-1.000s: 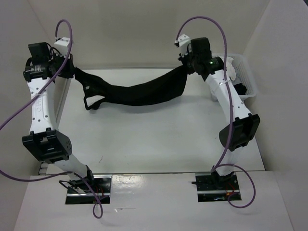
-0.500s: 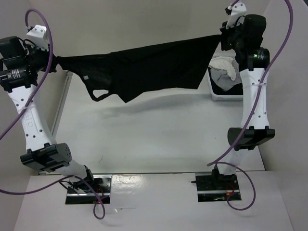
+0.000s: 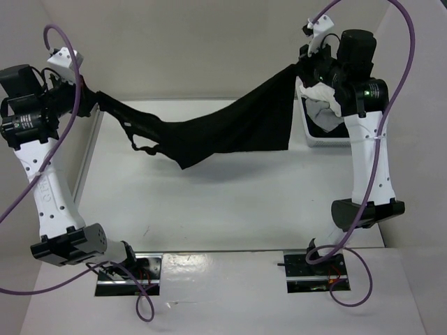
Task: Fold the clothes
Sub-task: Flatten the tank top out
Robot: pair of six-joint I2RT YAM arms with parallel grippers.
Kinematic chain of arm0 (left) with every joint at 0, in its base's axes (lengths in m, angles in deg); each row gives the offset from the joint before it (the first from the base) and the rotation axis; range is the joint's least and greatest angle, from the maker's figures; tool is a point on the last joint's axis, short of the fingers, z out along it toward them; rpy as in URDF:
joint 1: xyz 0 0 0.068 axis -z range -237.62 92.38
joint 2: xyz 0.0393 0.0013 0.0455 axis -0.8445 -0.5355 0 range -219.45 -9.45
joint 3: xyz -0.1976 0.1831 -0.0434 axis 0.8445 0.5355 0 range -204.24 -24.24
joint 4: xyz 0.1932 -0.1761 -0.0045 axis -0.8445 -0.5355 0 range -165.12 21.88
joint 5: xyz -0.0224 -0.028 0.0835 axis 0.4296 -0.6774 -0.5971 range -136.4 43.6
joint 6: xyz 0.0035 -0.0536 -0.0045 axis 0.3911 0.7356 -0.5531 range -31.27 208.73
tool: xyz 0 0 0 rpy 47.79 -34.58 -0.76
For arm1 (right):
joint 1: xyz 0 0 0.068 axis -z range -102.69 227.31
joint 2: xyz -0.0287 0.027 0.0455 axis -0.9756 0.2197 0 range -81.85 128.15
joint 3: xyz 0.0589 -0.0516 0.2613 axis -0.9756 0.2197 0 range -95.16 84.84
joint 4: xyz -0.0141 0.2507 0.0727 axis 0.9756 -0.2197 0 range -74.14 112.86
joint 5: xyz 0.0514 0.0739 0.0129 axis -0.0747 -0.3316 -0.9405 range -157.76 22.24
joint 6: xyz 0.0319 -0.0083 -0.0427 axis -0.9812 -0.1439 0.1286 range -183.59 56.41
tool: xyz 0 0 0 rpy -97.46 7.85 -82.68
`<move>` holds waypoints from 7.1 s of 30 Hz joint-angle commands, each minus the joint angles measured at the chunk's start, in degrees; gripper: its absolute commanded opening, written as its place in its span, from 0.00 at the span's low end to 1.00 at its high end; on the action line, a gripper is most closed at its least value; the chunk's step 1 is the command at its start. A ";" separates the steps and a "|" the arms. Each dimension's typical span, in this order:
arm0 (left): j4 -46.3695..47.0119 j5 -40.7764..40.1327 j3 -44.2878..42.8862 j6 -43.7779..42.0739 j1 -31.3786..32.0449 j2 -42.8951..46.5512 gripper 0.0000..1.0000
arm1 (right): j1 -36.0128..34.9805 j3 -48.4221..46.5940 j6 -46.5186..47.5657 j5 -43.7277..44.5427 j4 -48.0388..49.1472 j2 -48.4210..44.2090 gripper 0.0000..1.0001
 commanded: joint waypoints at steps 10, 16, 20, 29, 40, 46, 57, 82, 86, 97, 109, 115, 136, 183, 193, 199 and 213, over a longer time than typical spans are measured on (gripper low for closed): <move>0.75 -3.06 -6.40 1.41 3.53 -10.53 0.00 | 0.37 -8.95 -2.94 4.66 3.37 11.35 0.00; 0.22 -6.32 -11.51 2.56 5.65 -13.80 0.00 | 0.37 -10.18 -5.49 8.69 6.01 13.47 0.00; 0.22 -6.32 -12.30 3.26 5.65 -12.58 0.00 | 0.37 -8.79 -5.49 8.17 6.01 11.11 0.00; 1.89 -5.71 3.77 0.10 5.65 0.94 0.00 | -0.16 2.37 1.62 -0.16 1.63 -0.93 0.00; -4.43 -5.71 10.82 -5.87 5.65 12.57 0.00 | -0.16 4.84 7.70 -8.70 -7.78 -9.11 0.00; -7.68 -5.71 7.04 -8.86 6.17 7.84 0.00 | -0.16 3.61 6.91 -7.04 -6.82 -6.14 0.00; -2.17 -9.83 6.42 -7.73 12.94 -15.45 0.00 | -0.68 -0.17 4.45 -2.91 -3.67 15.11 0.00; -0.13 -23.99 25.61 -5.53 14.70 -20.07 0.98 | -5.78 17.97 -1.10 13.80 7.14 15.51 0.83; 0.39 -21.62 35.74 -6.85 14.70 -14.59 0.92 | -6.58 27.42 -0.56 14.32 10.23 10.92 0.84; 8.03 -17.66 43.51 -3.95 15.23 -16.34 0.65 | -6.58 31.65 -0.56 11.69 10.23 9.78 0.84; 10.77 -17.66 42.45 -3.41 15.75 -23.46 0.49 | -6.58 32.18 -0.56 11.69 10.23 7.67 0.84; 6.22 -18.80 37.99 -4.56 15.75 -22.32 0.06 | -6.58 34.54 -0.04 11.69 10.23 7.14 0.84; -8.04 -17.48 20.22 -9.05 13.30 -24.77 0.12 | -14.40 53.53 9.01 15.03 7.77 7.06 0.84; -27.03 -10.63 -49.91 -5.35 11.27 -68.38 0.11 | -20.02 56.97 7.43 15.47 2.59 15.22 0.25; -27.03 -7.91 -51.06 -4.13 13.55 -72.15 0.08 | -25.81 55.04 7.43 8.81 -0.40 16.54 0.00; -27.03 -8.34 -54.57 -3.07 15.22 -74.79 0.08 | -34.24 50.12 7.96 -1.21 -4.18 20.67 0.00; -25.36 -8.52 -56.16 0.79 17.42 -71.19 0.28 | -45.42 27.28 9.20 -12.05 -11.56 32.54 0.00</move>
